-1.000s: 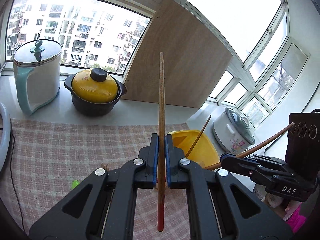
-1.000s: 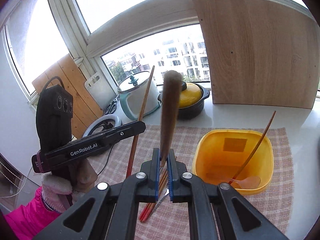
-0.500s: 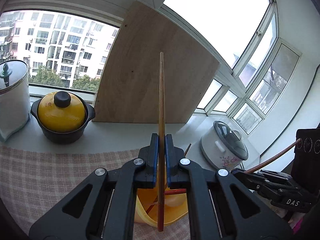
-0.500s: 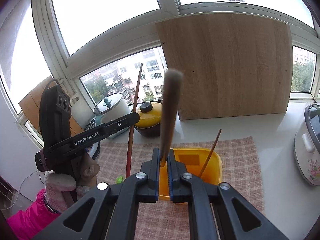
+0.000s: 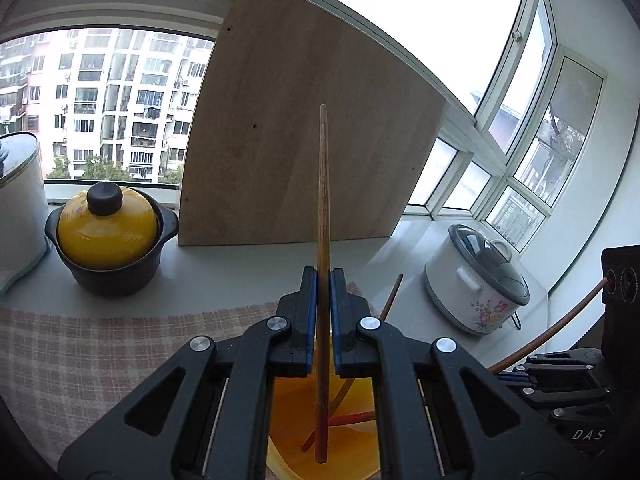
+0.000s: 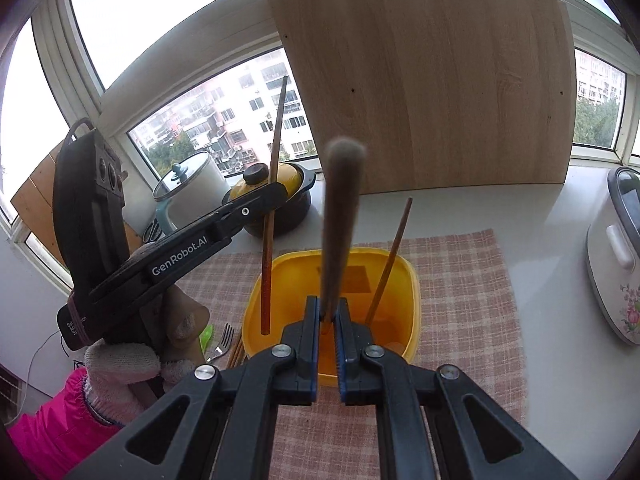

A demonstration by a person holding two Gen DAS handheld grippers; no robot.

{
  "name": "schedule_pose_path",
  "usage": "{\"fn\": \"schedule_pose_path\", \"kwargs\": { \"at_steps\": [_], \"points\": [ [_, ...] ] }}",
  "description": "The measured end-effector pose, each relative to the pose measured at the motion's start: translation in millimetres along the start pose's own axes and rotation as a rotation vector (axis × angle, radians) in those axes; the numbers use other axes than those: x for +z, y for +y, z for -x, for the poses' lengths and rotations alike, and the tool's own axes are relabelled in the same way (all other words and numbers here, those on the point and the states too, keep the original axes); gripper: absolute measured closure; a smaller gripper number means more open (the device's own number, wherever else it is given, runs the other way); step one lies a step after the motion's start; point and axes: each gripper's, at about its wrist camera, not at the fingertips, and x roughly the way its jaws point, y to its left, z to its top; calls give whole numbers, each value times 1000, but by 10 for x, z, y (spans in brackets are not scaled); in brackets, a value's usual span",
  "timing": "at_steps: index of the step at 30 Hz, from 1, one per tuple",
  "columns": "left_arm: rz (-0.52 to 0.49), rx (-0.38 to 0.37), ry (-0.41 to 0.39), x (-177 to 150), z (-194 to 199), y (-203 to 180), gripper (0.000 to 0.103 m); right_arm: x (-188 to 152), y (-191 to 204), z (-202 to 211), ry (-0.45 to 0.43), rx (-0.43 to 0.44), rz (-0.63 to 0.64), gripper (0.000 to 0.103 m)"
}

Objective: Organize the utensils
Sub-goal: 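Open the left tool over the yellow container while the right tool drops its chopstick inside, then move both tools back toward the metal fork and spoon on the cloth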

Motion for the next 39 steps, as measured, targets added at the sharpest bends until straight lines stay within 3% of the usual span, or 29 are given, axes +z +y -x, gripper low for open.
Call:
{"fn": "schedule_pose_path", "kwargs": {
  "at_steps": [12, 15, 16, 17, 19, 20, 21, 23, 31, 39],
  "points": [
    [-13, -10, 77, -197, 51, 40, 99, -30, -22, -357, 71, -22, -10, 99],
    [-6, -18, 96, -229, 76, 66, 99, -31, -37, -386, 73, -38, -15, 94],
    [-5, -19, 104, -234, 80, 70, 99, -33, -41, -389, 72, -42, -16, 85],
    [-5, -17, 116, -239, 84, 73, 98, -33, -49, -391, 68, -49, -19, 68],
    [-3, -21, 139, -251, 105, 79, 82, -42, -62, -370, 52, -65, -24, 51],
    [-4, -26, 138, -264, 134, 79, 67, -49, -70, -359, 46, -72, -27, 41],
    [-5, -22, 132, -275, 170, 80, 57, -54, -79, -342, 39, -78, -30, 38],
    [1, -17, 120, -283, 245, 94, 49, -68, -82, -303, 30, -85, -34, 36],
    [18, 1, 98, -280, 534, 250, 49, -128, -42, -171, 0, -105, -27, 33],
    [0, 83, 101, -313, 917, 588, 49, -236, 220, 14, -78, -95, 52, 14]
  ]
}}
